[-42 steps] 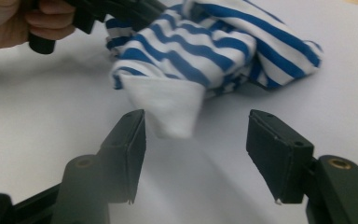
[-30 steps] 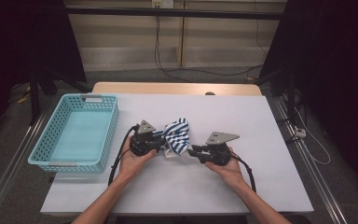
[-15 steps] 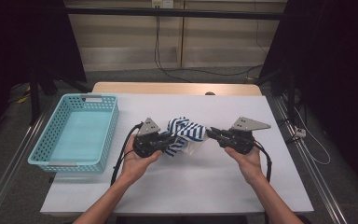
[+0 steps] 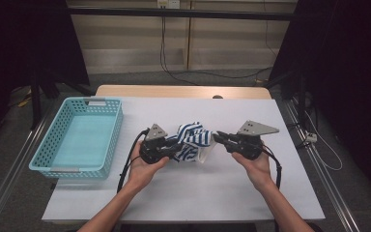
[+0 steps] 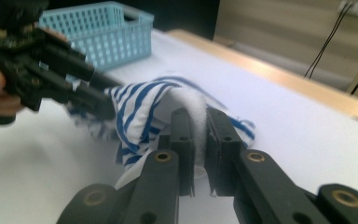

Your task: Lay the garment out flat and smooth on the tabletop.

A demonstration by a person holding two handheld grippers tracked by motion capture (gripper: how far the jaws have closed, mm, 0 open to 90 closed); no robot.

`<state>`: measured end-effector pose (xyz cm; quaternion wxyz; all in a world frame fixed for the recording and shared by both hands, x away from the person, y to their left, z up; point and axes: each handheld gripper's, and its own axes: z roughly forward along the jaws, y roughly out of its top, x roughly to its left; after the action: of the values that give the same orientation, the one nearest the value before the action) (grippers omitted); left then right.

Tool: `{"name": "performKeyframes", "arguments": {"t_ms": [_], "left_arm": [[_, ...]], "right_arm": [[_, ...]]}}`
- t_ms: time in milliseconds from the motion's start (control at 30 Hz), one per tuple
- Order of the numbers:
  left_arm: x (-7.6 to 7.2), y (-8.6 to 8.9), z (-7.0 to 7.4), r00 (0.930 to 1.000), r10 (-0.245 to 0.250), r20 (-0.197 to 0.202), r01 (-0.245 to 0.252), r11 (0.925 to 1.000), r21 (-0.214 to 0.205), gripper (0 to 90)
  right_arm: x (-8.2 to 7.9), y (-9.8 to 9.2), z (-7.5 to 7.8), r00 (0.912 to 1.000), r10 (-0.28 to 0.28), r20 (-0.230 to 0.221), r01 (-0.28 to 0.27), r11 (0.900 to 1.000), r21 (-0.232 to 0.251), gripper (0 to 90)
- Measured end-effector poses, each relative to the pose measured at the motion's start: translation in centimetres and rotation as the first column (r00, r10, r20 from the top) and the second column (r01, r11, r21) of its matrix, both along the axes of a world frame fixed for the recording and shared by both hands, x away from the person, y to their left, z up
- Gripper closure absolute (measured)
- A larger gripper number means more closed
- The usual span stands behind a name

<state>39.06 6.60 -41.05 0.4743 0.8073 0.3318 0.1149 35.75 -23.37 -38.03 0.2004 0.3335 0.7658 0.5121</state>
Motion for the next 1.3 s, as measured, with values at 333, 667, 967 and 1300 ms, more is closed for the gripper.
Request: {"name": "performKeyframes", "arguments": {"t_ms": [333,667,967,1300], "left_arm": [[-2.0,-0.2,2.3,0.9956,-0.071,0.062,0.074,0.9959,-0.053,56.9],[-1.9,-1.7,1.3,0.992,-0.12,0.04,0.12,0.9928,-0.001,44.4],[-0.6,0.0,1.0,0.9996,-0.001,0.028,0.001,1.0,-0.007,49.1],[0.8,1.4,0.4,0.9981,0.061,-0.006,-0.061,0.9981,0.003,83.5]], "right_arm": [[0.9,0.9,-1.6,0.999,0.003,-0.046,-0.004,0.9999,-0.016,82.7],[3.1,4.6,-1.2,0.9961,0.077,-0.044,-0.077,0.9969,-0.013,82.6],[3.8,7.8,-1.6,0.989,0.135,-0.061,-0.136,0.9907,-0.01,81.8],[3.6,8.0,-2.0,0.9863,0.148,-0.073,-0.15,0.9885,-0.021,54.2]]}}
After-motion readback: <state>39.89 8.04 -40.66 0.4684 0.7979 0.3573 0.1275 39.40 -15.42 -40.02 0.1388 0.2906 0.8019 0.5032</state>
